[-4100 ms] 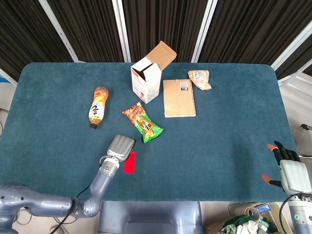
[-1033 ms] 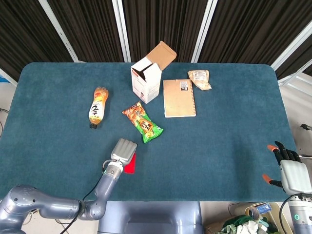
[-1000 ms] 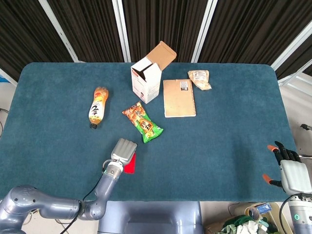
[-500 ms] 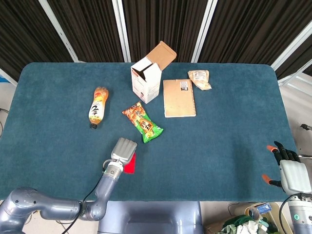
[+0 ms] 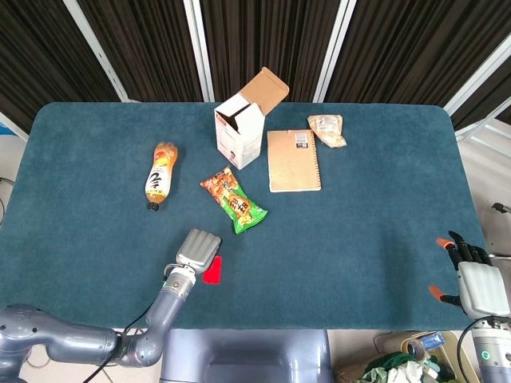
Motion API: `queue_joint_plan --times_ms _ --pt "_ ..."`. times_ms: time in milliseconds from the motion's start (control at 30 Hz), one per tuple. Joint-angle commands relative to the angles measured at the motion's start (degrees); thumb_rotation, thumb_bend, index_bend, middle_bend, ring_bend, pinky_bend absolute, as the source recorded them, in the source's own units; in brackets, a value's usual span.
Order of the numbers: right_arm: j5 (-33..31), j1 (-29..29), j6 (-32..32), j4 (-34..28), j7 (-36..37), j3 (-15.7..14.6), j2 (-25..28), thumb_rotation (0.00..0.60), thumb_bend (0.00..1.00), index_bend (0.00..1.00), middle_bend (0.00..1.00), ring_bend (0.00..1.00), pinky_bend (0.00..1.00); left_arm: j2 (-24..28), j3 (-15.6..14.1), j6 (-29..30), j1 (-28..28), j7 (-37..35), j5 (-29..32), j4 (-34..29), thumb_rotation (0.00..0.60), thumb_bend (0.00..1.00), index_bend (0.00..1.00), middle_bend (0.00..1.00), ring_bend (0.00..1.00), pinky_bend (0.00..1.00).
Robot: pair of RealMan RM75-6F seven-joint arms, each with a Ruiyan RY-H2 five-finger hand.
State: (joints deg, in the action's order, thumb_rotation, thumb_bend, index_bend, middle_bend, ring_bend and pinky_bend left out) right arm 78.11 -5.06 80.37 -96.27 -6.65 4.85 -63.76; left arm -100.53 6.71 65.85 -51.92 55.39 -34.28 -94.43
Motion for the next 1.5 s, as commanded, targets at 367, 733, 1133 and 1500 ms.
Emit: queue_joint_plan --times_ms 367,733,1133,1500 --pt "0.05 -0.01 0.11 0.13 0.06 0.06 -0.05 0.600 0.00 0.23 0.08 0.17 0.15 7.62 -0.60 1.22 1.91 -2.44 -0.60 -9.87 0.600 0.51 0.65 0.90 0.95 0.94" --pt "0.17 0.03 0.36 0.31 0.01 0.11 -0.16 0.600 0.00 0.23 0.08 0.17 0.15 17.23 -2.31 -0.21 4.54 -8.38 -4.91 -20.84 0.600 0.51 0.65 0.90 0.95 0.94" --pt "0.42 0.07 0.55 0.32 -0.25 0.02 -0.24 0.600 0.00 0.24 0.08 0.17 0.15 21.94 4.69 -2.69 -0.33 -10.77 0.25 -23.78 0.600 0.51 0.65 0.90 0.95 0.94" --pt "0.42 0.02 0.43 0.40 -0.30 0.00 -0.29 0.600 0.00 0.24 0.08 0.17 0.15 14.80 11.22 3.11 -10.36 -2.45 8.99 -18.27 0.600 0.51 0.65 0.90 0.95 0.94"
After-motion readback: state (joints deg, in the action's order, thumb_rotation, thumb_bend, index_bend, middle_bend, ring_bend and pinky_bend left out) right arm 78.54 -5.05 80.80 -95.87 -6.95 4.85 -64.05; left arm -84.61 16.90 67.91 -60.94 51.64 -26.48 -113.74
